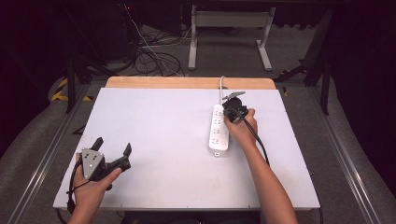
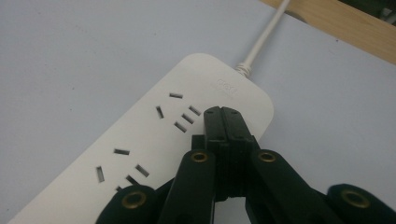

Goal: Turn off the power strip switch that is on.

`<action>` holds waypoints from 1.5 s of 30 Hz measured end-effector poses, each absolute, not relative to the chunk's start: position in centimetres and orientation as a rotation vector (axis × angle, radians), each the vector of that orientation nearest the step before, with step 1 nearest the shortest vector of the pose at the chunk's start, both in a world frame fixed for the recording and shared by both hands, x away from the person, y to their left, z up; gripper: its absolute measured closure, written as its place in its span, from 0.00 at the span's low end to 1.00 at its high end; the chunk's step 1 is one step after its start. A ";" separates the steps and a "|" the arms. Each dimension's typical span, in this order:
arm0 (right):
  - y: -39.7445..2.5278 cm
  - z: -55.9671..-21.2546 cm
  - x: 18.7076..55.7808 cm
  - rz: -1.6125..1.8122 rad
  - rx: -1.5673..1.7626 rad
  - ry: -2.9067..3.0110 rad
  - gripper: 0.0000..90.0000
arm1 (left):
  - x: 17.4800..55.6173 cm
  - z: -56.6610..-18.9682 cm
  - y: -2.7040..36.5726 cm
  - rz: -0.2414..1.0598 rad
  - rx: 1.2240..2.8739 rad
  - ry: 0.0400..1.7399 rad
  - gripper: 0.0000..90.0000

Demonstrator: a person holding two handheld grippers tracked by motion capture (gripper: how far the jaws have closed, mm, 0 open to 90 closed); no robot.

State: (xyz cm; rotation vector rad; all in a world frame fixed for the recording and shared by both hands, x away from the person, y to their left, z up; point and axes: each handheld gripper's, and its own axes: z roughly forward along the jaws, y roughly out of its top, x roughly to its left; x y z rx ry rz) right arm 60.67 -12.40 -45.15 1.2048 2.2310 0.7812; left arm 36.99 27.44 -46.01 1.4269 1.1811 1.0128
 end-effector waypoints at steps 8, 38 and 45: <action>-12.5 -45.0 60.6 0.806 1.204 2.220 1.00 | 37.1 -46.0 27.3 1.011 1.425 1.179 0.06; -12.9 -44.8 60.2 0.835 1.181 2.184 1.00 | 37.2 -46.0 27.4 1.002 1.422 1.183 0.06; -13.2 -43.9 59.7 0.874 1.175 2.163 1.00 | 37.2 -46.0 27.3 1.002 1.426 1.182 0.06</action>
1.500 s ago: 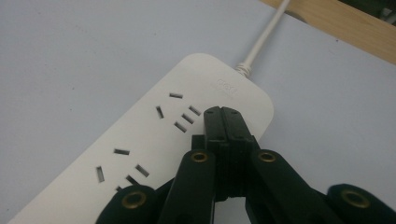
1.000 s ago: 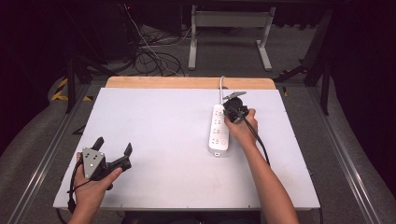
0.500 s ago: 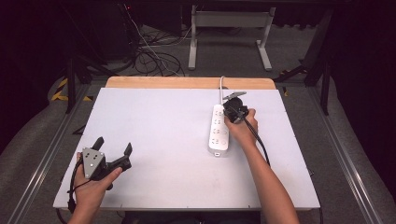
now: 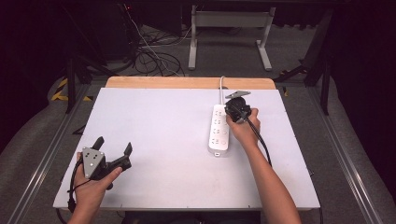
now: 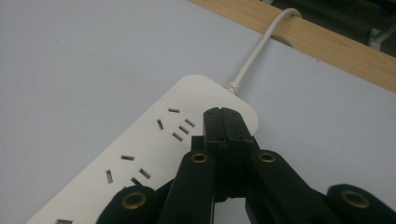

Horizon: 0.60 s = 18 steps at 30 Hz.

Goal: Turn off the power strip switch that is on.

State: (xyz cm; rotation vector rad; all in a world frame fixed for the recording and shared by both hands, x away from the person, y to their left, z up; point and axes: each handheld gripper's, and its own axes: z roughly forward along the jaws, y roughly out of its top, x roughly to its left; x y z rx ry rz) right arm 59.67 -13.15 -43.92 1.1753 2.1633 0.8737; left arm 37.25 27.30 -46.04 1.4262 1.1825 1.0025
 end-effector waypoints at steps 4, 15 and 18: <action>-13.3 -43.2 59.2 0.902 1.166 2.147 1.00 | 37.3 -46.0 27.3 1.006 1.428 1.183 0.06; -13.9 -40.5 57.1 0.982 1.118 2.097 1.00 | 37.2 -46.0 27.3 1.008 1.430 1.180 0.06; -14.3 -39.5 56.5 1.021 1.104 2.075 1.00 | 37.3 -46.1 27.3 1.007 1.429 1.180 0.06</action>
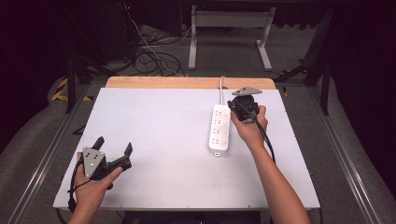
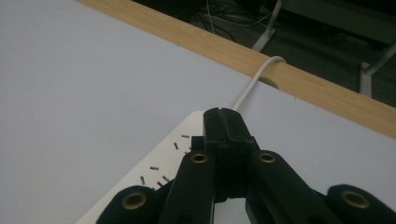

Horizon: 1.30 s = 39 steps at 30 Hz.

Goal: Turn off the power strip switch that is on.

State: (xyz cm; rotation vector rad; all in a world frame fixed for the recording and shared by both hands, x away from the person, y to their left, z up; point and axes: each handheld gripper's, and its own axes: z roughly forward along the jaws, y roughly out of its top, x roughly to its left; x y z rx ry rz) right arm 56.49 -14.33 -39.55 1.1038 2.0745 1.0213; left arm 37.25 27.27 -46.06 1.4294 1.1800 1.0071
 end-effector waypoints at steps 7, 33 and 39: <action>-15.8 -38.3 54.9 1.087 1.064 2.036 1.00 | 37.3 -46.1 27.3 1.008 1.435 1.182 0.06; -20.5 -37.3 49.0 1.264 0.976 1.857 1.00 | 37.4 -46.2 27.2 1.008 1.440 1.182 0.06; -21.2 -37.4 47.7 1.295 0.949 1.809 1.00 | 37.4 -46.1 27.2 1.008 1.435 1.186 0.06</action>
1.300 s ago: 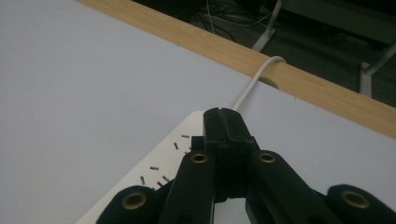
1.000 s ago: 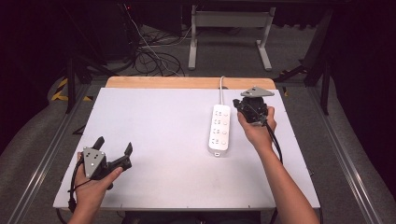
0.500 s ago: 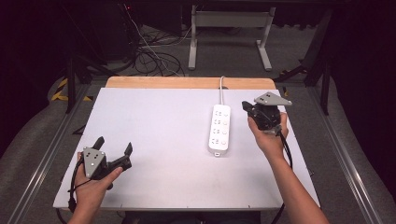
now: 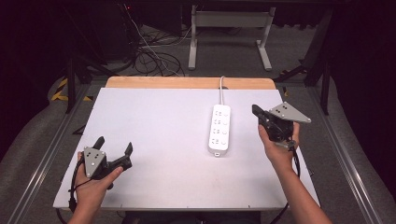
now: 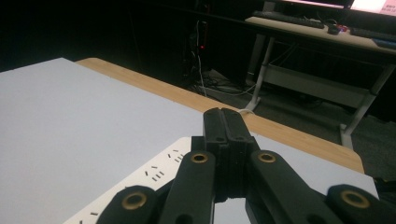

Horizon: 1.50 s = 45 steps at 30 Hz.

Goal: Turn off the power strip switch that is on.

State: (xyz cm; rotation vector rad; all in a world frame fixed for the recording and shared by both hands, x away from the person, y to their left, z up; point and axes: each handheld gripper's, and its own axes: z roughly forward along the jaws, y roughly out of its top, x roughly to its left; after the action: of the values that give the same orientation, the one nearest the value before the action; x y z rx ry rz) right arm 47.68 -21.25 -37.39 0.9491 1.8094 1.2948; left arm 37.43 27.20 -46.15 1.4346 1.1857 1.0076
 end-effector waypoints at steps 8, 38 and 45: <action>-22.6 -38.0 45.5 1.348 0.914 1.733 1.00 | 37.4 -46.1 27.2 1.006 1.432 1.184 0.06; -23.3 -39.8 44.6 1.370 0.933 1.699 1.00 | 37.2 -46.0 27.5 1.004 1.417 1.188 0.06; -23.3 -39.8 44.5 1.371 0.921 1.700 0.91 | 37.2 -46.0 27.5 1.003 1.417 1.189 0.06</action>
State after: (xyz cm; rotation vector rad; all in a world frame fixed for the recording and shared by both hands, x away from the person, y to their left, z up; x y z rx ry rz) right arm 44.55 -23.33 -39.80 0.9206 1.6995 1.3712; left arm 37.24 27.48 -45.97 1.4167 1.1887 1.0030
